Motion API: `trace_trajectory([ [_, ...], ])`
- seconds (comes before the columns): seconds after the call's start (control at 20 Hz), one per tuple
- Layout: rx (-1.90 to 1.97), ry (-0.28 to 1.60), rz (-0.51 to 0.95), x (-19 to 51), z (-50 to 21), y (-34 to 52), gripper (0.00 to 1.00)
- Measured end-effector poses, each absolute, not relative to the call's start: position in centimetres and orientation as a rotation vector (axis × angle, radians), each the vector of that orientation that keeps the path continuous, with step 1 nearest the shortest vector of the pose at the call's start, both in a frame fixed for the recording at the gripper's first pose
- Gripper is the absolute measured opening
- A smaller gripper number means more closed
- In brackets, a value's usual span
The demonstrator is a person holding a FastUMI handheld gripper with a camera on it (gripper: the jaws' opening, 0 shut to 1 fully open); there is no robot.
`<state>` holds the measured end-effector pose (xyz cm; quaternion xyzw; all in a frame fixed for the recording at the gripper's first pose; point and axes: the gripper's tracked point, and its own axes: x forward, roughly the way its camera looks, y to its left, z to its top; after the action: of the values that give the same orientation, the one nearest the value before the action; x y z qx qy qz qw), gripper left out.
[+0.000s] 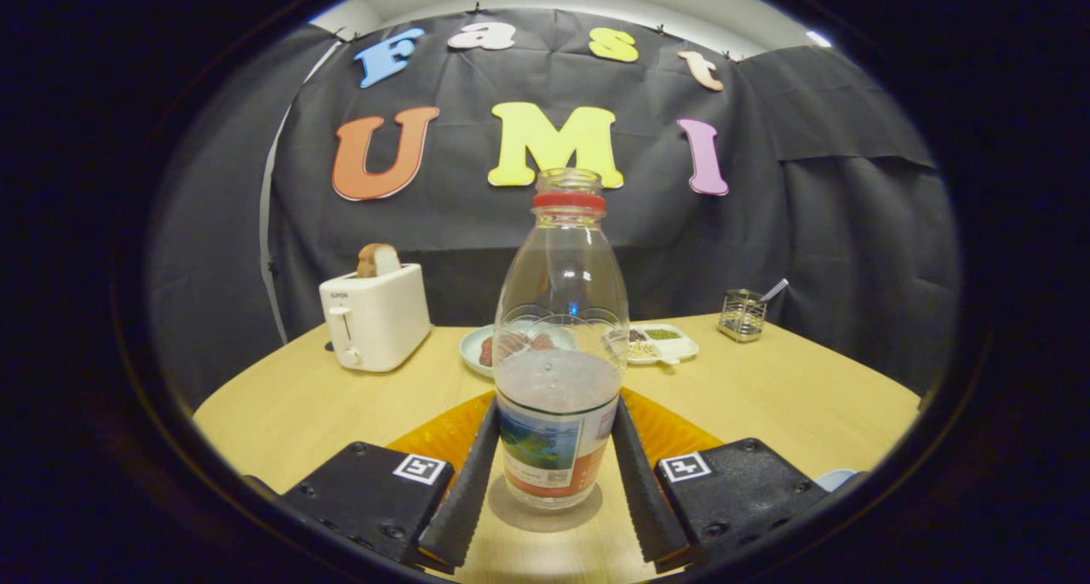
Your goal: Take the bottle from table, then pour the juice into the cup, finally place the bottle on the coaster
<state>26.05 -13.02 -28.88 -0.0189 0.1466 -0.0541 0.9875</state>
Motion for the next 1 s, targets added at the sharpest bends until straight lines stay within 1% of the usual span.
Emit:
trace_trajectory([
  [0.15,-0.061,0.310,-0.098,25.9,-29.8,-13.0,0.77],
  [0.4,-0.096,0.335,-0.056,26.3,-31.5,-12.2,0.81],
  [0.75,-0.138,0.335,-0.067,26.0,-31.6,-12.4,0.83],
  [1.0,-0.126,0.340,-0.067,25.6,-31.1,-12.2,0.92],
])
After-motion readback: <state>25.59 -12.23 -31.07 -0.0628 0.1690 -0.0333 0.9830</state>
